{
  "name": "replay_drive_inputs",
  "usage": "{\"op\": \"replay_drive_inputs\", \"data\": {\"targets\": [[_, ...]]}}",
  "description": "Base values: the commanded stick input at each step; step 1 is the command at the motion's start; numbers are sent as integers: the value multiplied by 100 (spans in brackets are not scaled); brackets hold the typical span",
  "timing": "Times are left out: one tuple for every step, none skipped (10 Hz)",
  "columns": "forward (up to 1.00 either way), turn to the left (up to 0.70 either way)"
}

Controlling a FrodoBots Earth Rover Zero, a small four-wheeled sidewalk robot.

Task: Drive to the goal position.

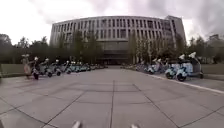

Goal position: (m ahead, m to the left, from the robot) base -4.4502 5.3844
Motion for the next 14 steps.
{"op": "replay_drive_inputs", "data": {"targets": [[0, 70], [0, 70], [0, 70], [0, 70], [0, 70], [0, 70], [0, 70], [0, 70], [0, 70], [0, 70], [0, 70], [0, 70], [0, 70], [0, 70]]}}
